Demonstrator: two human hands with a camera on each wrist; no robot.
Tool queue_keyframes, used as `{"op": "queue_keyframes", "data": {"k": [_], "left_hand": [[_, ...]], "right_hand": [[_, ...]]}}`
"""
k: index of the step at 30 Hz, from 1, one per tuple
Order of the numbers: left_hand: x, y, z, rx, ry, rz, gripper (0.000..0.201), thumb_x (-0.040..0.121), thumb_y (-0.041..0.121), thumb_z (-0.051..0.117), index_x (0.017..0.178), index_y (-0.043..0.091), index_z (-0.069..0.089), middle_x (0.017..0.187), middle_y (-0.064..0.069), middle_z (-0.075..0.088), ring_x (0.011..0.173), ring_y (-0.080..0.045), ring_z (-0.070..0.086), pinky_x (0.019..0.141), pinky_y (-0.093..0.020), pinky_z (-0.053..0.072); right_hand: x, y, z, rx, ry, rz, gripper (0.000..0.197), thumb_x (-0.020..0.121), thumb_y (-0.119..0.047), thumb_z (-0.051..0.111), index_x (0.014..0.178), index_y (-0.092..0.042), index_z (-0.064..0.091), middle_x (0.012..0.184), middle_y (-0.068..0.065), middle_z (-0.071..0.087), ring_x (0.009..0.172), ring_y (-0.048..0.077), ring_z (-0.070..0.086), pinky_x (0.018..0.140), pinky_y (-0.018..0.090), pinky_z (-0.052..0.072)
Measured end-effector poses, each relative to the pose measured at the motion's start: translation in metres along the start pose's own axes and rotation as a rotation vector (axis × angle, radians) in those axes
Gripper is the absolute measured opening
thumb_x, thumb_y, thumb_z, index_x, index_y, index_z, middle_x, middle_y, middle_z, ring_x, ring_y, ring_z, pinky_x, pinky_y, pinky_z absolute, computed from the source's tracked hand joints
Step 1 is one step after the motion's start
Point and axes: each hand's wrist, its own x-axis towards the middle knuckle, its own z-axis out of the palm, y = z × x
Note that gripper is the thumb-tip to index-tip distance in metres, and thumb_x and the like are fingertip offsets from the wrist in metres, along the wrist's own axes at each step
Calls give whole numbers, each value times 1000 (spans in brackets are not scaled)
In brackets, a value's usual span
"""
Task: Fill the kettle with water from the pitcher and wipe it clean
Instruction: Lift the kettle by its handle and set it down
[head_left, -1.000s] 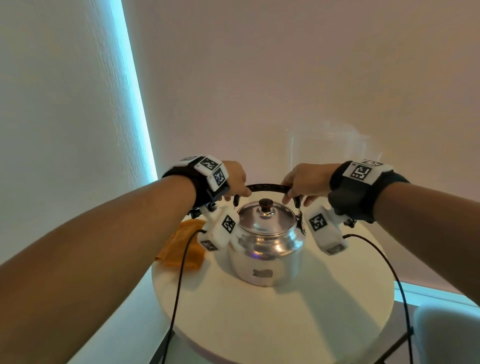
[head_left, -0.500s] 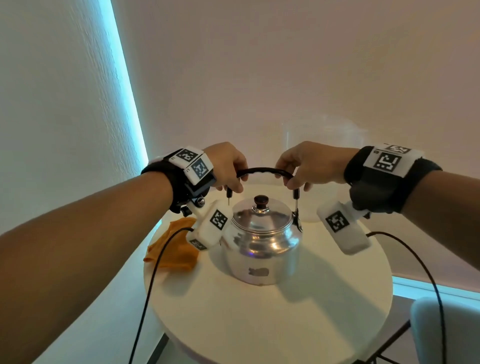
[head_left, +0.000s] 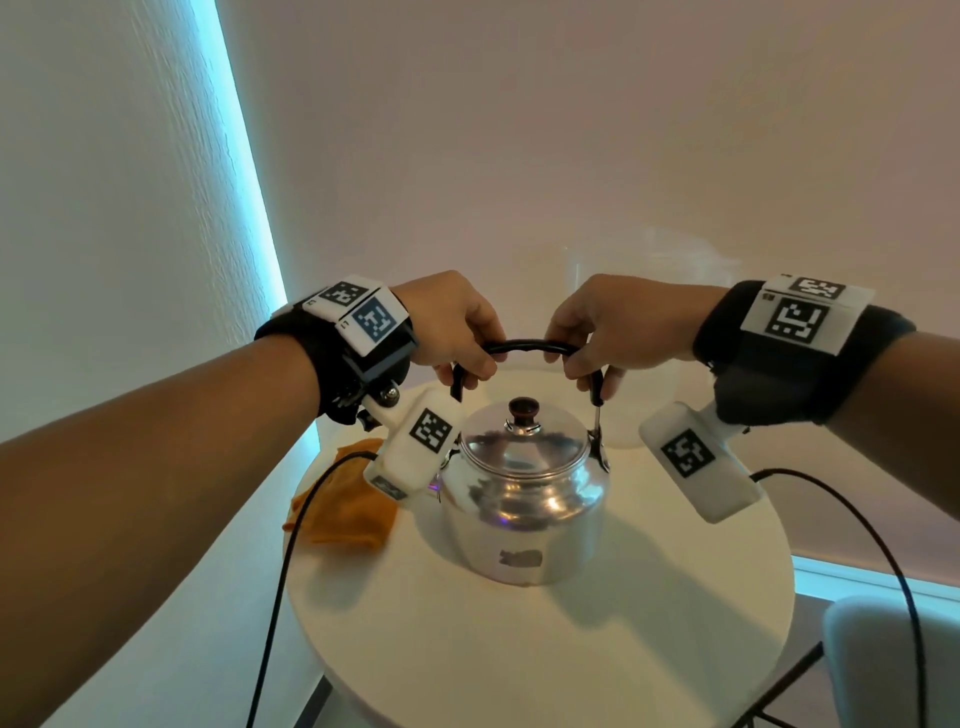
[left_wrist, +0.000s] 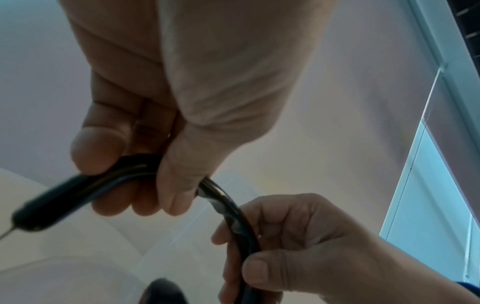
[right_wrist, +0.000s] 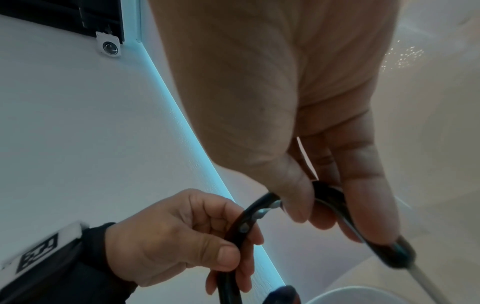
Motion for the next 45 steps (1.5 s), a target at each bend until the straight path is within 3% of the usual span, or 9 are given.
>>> {"op": "queue_keyframes", "data": {"k": [4,9,14,19,24,27,32,42,45], "left_hand": [[2,-3,-7,17,4,12,14,84,11,71,98,13,72,82,-8,77,79,-25,73,76,-36,60],[12,-5,-29,8,116,13,10,84,9,70,93,13,72,70,1,74,59,-9,68,61,-25,53],[34,-13,-45,48,210,-15,11,84,10,71,95,13,73,77,-5,75,73,-19,72,70,-31,58],[56,-26,-45,114,280,-43,15,83,13,72,98,16,72,82,-4,75,63,-11,68,56,-20,51],[74,-37,-45,149,312,-65,25,80,15,76,104,17,72,86,-3,75,75,-16,73,70,-28,59],[80,-42,-44,160,331,-57,25,81,15,75,106,17,72,90,-4,75,80,-18,73,70,-26,57],[92,-52,-41,148,323,-71,25,83,13,73,107,16,71,91,-5,75,82,-18,73,80,-34,59],[112,-65,-34,109,296,-105,19,83,9,70,100,15,74,80,-8,75,79,-22,74,69,-30,60],[116,-65,-33,133,273,-112,21,83,7,70,102,14,73,82,-9,75,80,-22,74,73,-33,61]], "right_hand": [[4,-4,-5,-19,16,-17,13,89,-7,64,100,-11,70,84,11,75,57,10,71,61,23,60],[20,-18,-20,-40,121,-35,13,89,-7,64,99,-11,70,84,10,75,65,16,73,64,27,61],[50,-31,-24,-80,193,0,16,88,-4,63,102,-8,70,85,12,74,75,23,74,70,32,61],[76,-32,-15,-174,229,28,20,88,-6,64,107,-8,70,94,9,74,85,23,73,83,35,58],[96,-26,-8,-226,288,26,26,84,-7,69,110,-10,71,100,8,74,89,23,71,87,38,56],[104,-25,-6,-255,308,24,28,84,-7,69,112,-10,70,102,9,73,93,25,69,89,39,55],[117,-24,0,-275,314,33,26,87,-4,62,112,-6,70,104,14,72,96,29,67,90,40,54],[140,-22,4,-371,242,101,28,93,-11,55,117,0,66,114,18,67,103,34,65,93,41,52],[144,-20,6,-424,226,101,30,92,-11,54,117,0,65,116,18,66,105,35,64,94,42,51]]}}
